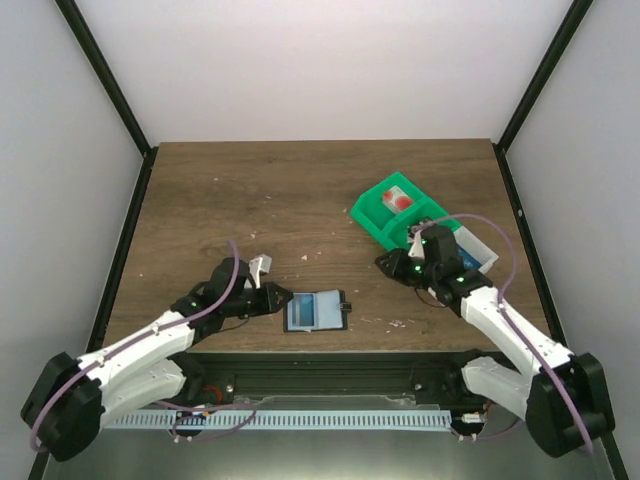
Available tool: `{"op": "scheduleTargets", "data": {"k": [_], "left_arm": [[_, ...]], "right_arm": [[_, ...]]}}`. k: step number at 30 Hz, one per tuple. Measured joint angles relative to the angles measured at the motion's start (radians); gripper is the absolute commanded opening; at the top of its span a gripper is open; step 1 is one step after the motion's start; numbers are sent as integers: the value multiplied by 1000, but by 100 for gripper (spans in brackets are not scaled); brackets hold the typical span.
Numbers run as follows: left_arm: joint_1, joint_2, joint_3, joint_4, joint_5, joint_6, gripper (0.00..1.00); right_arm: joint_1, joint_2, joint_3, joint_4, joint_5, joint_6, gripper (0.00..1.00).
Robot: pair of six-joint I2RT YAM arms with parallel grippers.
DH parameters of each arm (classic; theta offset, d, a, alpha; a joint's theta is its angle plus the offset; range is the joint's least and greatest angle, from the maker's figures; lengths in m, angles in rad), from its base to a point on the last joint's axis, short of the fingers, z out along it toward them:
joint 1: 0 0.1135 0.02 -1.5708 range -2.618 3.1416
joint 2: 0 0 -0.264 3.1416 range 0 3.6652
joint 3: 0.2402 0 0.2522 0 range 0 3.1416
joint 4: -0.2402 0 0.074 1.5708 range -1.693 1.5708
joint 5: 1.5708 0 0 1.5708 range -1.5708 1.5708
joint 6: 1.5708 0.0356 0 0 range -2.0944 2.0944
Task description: Take the credit cards out of the card holder
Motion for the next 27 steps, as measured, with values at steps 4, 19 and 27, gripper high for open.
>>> {"op": "scheduleTargets", "data": {"k": [4, 19, 27], "left_arm": [[0, 58, -43, 69, -4, -19, 0], [0, 195, -142, 235, 0, -71, 0], [0, 284, -146, 291, 32, -71, 0]], "right_arm": [[129, 71, -21, 71, -1, 34, 26], [459, 304, -42, 284, -23, 93, 27], [526, 391, -42, 386, -38, 126, 28]]}}
